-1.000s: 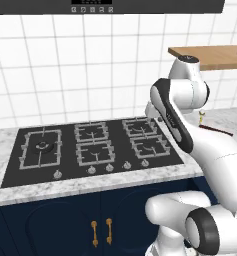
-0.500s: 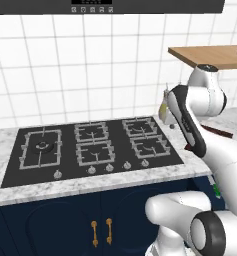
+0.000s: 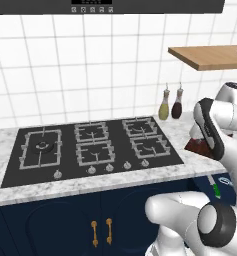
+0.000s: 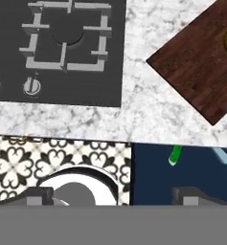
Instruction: Place the appropriate cutting tool for cutting the avocado skin on the cutting board.
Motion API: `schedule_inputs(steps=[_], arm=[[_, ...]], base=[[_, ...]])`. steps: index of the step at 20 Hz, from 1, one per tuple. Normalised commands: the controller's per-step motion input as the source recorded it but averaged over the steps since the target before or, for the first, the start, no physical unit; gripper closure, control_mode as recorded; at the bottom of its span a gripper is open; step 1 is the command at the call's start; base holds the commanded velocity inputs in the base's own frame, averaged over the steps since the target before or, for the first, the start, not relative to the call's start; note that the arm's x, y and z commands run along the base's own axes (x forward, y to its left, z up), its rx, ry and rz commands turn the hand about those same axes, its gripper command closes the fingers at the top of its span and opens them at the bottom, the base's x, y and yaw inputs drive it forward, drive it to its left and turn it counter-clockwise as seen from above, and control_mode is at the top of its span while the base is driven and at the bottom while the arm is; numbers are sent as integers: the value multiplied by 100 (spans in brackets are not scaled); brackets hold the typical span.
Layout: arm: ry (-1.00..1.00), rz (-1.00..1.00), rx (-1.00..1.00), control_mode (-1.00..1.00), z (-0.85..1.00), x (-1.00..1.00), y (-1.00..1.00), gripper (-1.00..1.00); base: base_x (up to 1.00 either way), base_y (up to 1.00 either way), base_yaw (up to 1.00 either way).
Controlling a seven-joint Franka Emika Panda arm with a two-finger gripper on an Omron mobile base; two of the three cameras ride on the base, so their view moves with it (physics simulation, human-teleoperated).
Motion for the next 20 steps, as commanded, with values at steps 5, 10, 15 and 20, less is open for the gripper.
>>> schedule_inputs(steps=[5,10,15,20], arm=[[0,0,0,-100,-65,-87,-98,-100],[4,-8,0,-100,-59,-82,-75,-100],[8,-14,0,-100,-59,-56,-29,-100],[2,-9,0,-100,-34,-24,-6,-100]], base=[[0,0,0],[0,0,0],[0,0,0],[0,0,0]])
